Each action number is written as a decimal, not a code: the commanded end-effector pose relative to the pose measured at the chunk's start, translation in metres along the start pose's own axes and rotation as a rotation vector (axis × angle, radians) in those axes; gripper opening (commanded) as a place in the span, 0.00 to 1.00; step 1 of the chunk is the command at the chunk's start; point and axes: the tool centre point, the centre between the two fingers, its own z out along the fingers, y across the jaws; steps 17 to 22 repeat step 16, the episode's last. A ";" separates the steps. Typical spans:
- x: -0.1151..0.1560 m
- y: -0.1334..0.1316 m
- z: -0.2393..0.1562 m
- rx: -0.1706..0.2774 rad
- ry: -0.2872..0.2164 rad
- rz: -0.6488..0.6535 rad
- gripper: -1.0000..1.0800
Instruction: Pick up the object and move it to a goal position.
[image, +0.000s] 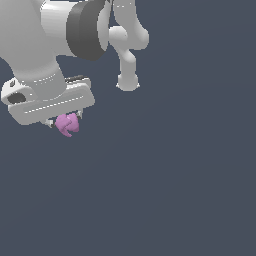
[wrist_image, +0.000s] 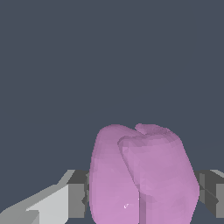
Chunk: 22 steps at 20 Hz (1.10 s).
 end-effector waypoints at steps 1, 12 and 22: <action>-0.001 0.011 -0.012 0.000 -0.001 -0.001 0.00; -0.001 0.034 -0.037 0.000 -0.002 0.000 0.00; -0.001 0.035 -0.039 0.000 -0.002 0.000 0.00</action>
